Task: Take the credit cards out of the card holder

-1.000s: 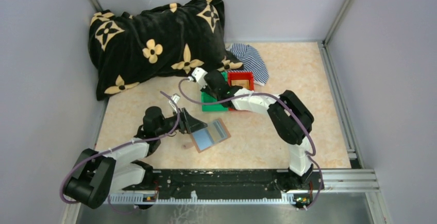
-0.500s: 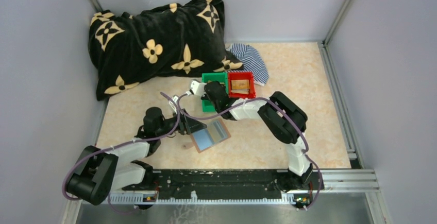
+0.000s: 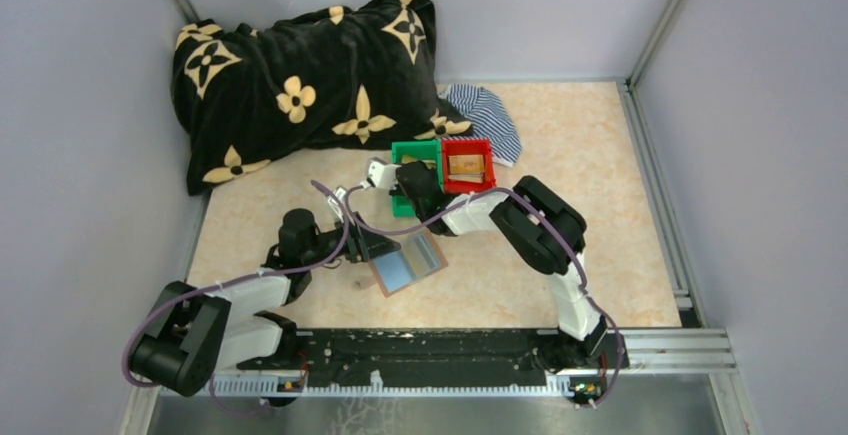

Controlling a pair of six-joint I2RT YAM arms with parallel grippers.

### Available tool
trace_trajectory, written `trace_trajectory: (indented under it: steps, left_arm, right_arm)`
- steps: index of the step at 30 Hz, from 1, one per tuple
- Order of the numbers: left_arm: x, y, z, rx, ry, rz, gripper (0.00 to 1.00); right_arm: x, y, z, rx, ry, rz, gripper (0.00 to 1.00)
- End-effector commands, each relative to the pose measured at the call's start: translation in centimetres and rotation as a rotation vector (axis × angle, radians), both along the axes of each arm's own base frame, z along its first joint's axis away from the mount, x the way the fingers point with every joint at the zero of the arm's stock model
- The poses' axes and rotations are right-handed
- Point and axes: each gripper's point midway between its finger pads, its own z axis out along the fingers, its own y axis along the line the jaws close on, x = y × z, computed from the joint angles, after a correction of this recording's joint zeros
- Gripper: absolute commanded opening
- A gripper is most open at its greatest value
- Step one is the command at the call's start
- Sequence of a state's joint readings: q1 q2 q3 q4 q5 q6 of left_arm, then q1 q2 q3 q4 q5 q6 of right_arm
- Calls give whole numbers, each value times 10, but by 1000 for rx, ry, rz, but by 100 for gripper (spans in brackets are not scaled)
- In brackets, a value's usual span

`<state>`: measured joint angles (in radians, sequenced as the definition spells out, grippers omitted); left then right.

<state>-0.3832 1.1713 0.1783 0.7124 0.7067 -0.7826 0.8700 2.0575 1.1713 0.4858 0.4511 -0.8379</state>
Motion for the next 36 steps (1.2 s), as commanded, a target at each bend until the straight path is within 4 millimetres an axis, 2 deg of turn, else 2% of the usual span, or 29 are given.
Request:
trace_trajectory:
  steps: [1, 6, 12, 13, 16, 19, 22, 36]
  left_arm:
    - [0, -3, 12, -28, -75, -35, 82]
    - [-1, -3, 11, -28, -70, -37, 82]
    - [-1, -3, 10, -26, -65, -41, 82]
    - [-2, -3, 10, -28, -65, -43, 82]
    - [-2, -3, 10, -30, -63, -44, 82]
    - [-1, -3, 10, -32, -64, -46, 82]
    - [-2, -4, 10, -38, -65, -55, 82]
    - [-3, -7, 11, -51, -61, -76, 81]
  right_arm:
    - [1, 1, -20, -60, 9, 2, 0]
    - [2, 4, -29, -51, 36, -4, 0]
    - [3, 6, -25, -28, 43, -12, 4]
    - [2, 7, -23, -22, 42, -10, 6]
    - [1, 7, -16, -5, 42, -8, 23]
    - [0, 6, -9, 7, 36, -8, 33]
    - [-1, 6, -3, 15, 32, -6, 39]
    - [-7, 6, 33, 78, 12, 8, 40]
